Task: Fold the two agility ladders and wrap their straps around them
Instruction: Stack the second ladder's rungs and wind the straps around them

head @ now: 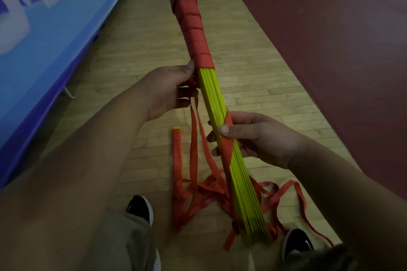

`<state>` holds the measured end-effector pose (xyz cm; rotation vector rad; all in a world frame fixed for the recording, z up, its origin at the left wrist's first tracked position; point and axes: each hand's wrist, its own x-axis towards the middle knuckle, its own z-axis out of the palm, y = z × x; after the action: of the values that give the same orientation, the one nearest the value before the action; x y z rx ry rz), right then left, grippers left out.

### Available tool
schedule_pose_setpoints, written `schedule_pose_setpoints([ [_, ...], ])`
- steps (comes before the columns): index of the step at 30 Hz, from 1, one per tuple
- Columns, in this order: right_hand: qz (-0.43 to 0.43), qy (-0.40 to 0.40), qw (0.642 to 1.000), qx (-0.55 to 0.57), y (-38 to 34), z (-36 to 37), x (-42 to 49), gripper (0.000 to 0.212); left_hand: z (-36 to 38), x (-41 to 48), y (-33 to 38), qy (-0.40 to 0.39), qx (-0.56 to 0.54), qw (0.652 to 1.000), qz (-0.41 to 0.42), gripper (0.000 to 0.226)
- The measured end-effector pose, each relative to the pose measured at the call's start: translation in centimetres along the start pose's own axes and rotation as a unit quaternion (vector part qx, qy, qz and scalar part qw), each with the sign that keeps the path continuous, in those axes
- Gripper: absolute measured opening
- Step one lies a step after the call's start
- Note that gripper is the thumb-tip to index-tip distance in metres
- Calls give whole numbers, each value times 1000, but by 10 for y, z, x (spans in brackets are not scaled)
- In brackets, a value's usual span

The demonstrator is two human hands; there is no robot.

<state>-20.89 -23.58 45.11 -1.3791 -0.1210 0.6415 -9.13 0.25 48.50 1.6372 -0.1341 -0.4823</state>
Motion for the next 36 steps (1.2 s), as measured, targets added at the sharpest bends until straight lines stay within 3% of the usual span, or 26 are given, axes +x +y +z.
schedule_pose_setpoints([
  [4,-2,40,999,-28,0,2,1,31,-4,0,2,16,34,999,3,52],
  [11,28,158,977,-137,6,-2,6,22,-3,0,-2,75,185,980,18,44],
  [15,41,200,965,-164,8,-2,7,15,2,-1,-5,63,192,979,-6,47],
  [19,43,205,965,-155,8,-2,7,18,5,-1,-2,58,203,977,-32,59],
  [24,43,215,963,-154,8,-2,9,19,6,-2,0,51,222,973,-27,38],
  [29,43,235,955,-173,11,-2,11,18,6,-4,-1,45,277,959,-33,33],
  [36,50,190,975,-107,9,-5,8,21,1,-2,-3,47,322,945,14,27],
])
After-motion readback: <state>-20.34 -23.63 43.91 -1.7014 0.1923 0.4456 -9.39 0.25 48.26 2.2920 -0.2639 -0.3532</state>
